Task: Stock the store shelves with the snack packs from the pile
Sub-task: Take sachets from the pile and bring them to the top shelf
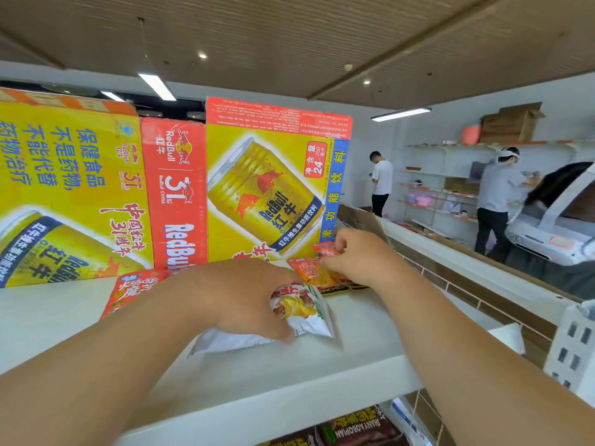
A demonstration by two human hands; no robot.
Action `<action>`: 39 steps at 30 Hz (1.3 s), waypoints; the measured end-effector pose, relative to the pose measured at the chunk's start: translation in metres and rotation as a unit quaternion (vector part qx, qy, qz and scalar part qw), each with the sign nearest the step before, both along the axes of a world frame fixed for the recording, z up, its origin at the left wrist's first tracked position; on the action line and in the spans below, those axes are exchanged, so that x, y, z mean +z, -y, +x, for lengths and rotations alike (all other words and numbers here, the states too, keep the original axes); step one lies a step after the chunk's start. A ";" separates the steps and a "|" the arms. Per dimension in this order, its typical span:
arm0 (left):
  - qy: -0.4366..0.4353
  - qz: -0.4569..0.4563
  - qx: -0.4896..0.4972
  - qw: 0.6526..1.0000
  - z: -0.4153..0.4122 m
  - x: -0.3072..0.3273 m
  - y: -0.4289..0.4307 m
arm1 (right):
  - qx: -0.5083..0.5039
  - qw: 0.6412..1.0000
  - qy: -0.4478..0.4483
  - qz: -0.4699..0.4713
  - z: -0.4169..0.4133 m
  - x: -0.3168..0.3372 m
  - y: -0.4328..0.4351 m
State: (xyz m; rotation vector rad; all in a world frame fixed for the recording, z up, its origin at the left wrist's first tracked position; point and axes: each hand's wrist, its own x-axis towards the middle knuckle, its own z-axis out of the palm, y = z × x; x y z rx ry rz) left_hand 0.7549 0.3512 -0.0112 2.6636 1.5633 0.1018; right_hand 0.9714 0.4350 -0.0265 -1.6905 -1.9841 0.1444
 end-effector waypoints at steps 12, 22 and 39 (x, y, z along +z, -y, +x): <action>0.115 0.098 -0.045 0.987 0.022 -0.021 -0.007 | -0.114 0.992 0.042 -0.023 0.085 0.000 -0.017; 0.080 0.073 -0.066 0.992 0.028 -0.030 -0.014 | -0.100 0.991 0.091 -0.005 0.079 -0.008 -0.029; 0.069 0.068 -0.070 0.993 0.026 -0.032 -0.013 | -0.073 0.988 0.122 -0.065 0.080 -0.012 -0.036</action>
